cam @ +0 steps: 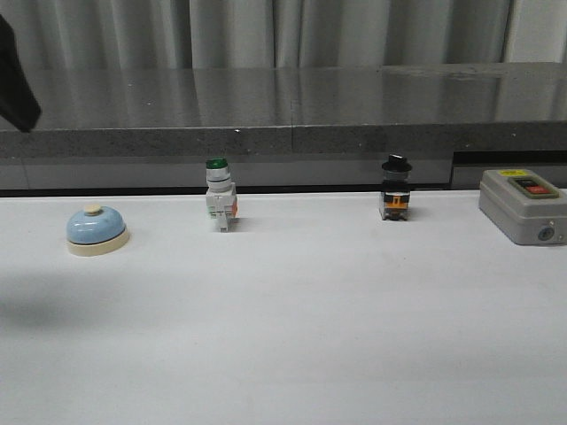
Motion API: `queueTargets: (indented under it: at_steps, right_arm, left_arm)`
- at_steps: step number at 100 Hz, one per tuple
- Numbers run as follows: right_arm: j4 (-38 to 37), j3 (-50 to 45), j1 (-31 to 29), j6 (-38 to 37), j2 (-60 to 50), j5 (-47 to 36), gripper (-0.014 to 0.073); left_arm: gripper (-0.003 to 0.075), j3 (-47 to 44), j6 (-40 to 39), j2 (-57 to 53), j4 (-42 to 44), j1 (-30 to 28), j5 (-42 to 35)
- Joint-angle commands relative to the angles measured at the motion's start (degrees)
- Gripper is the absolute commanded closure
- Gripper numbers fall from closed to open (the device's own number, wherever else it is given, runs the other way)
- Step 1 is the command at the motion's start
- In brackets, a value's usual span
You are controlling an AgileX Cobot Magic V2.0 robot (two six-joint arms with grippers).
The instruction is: Place and press bell with both arms
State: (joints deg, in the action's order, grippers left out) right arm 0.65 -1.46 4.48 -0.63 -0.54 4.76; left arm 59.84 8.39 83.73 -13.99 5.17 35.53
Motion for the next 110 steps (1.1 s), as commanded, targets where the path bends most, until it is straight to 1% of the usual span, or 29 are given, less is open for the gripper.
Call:
queueTargets:
  at_steps: [1,20,28,58,92,110]
  right_arm:
    - [-0.7,0.8,0.1,0.1,-1.1,-4.8,0.0654]
    - [-0.7,0.8,0.1,0.1,-1.1,-4.8,0.0654]
    - [-0.7,0.8,0.1,0.1,-1.1,-4.8,0.0654]
    - [-0.7,0.8,0.1,0.1,-1.1,-4.8,0.0654]
    - [-0.7,0.8,0.1,0.1,-1.1,-4.8,0.0654]
    - [-0.7,0.8,0.1,0.1,-1.1,-4.8,0.0654]
  left_arm:
    - [0.0082,4.1,0.2,2.3,-1.0,0.5,-3.7]
    - [0.0082,9.9,0.4,10.4,-1.0,0.9,-3.7]
    - [0.0082,12.1,1.5,12.7,-1.0,1.5,-3.7]
    - [0.0082,18.2,1.7,21.6,-0.9,3.1,-3.0]
    - [0.0082,19.3,1.8,27.5,-0.7,3.2,-3.3]
    - [0.0082,19.3,3.2,29.5,-0.7,3.2,-3.1]
